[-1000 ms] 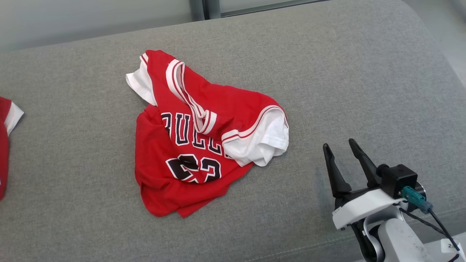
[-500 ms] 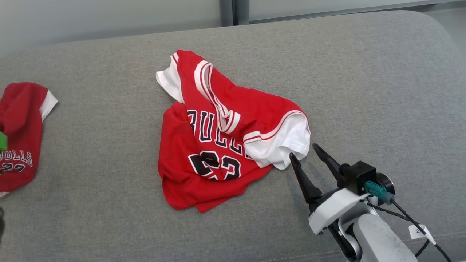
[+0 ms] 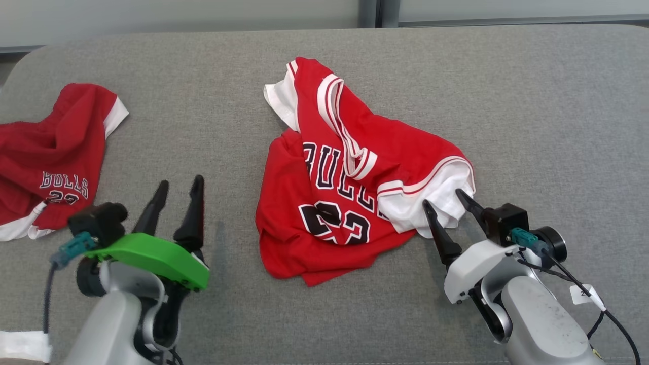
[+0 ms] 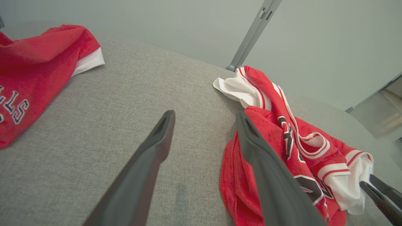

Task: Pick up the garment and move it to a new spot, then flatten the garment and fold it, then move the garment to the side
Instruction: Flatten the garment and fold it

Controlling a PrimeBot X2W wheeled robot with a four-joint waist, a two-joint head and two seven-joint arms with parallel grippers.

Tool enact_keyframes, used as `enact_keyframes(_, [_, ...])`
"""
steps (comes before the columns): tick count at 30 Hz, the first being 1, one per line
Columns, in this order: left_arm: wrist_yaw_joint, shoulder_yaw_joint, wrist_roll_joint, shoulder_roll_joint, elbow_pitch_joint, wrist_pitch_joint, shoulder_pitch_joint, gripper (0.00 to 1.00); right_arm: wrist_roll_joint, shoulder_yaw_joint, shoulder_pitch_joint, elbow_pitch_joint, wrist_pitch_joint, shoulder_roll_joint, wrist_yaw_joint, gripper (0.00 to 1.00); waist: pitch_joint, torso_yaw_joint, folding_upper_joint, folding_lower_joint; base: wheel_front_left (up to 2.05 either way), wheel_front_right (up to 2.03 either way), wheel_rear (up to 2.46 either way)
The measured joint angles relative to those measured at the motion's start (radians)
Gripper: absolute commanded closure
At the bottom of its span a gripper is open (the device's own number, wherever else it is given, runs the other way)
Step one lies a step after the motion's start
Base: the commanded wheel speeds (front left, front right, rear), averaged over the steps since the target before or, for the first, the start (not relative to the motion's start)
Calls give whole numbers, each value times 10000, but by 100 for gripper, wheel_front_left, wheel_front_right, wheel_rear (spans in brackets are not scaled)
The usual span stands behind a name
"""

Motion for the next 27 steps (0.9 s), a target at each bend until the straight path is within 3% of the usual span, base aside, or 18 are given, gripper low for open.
enact_keyframes(1, [0, -198, 90, -94, -36, -67, 113, 0, -42, 2, -95, 82, 63, -2, -12, 0, 36, 53, 0, 0, 0, 0, 0])
enact_keyframes(2, [0, -345, 123, -219, -96, -119, 227, 0, -52, 4, -184, 171, 105, -15, -15, 13, 79, 98, 0, 0, 0, 0, 0])
enact_keyframes(3, [0, -460, 127, -347, -171, -159, 342, 0, -54, 6, -282, 268, 165, -10, -17, 60, 122, 134, 0, 0, 0, 0, 0])
enact_keyframes(5, [0, -765, 169, -589, -297, -194, 519, 0, -54, 0, -434, 451, 270, -15, -29, 100, 204, 188, 0, 0, 0, 0, 0])
enact_keyframes(13, [-10, -1724, 552, -1043, -431, -330, 1063, 0, -52, -92, -848, 884, 740, -117, -102, 100, 341, 114, 0, 0, 0, 0, 0])
enact_keyframes(20, [-414, -2692, 558, -1331, -598, -40, 1180, 0, 303, -759, -1349, 596, 930, -550, -69, 100, 366, -164, 0, 0, 0, 0, 0])
enact_keyframes(27, [-573, -2780, 433, -1335, -579, 17, 1180, 0, 1914, -1099, -2219, -370, 1461, -309, 566, 100, 233, -494, 0, 0, 0, 0, 0])
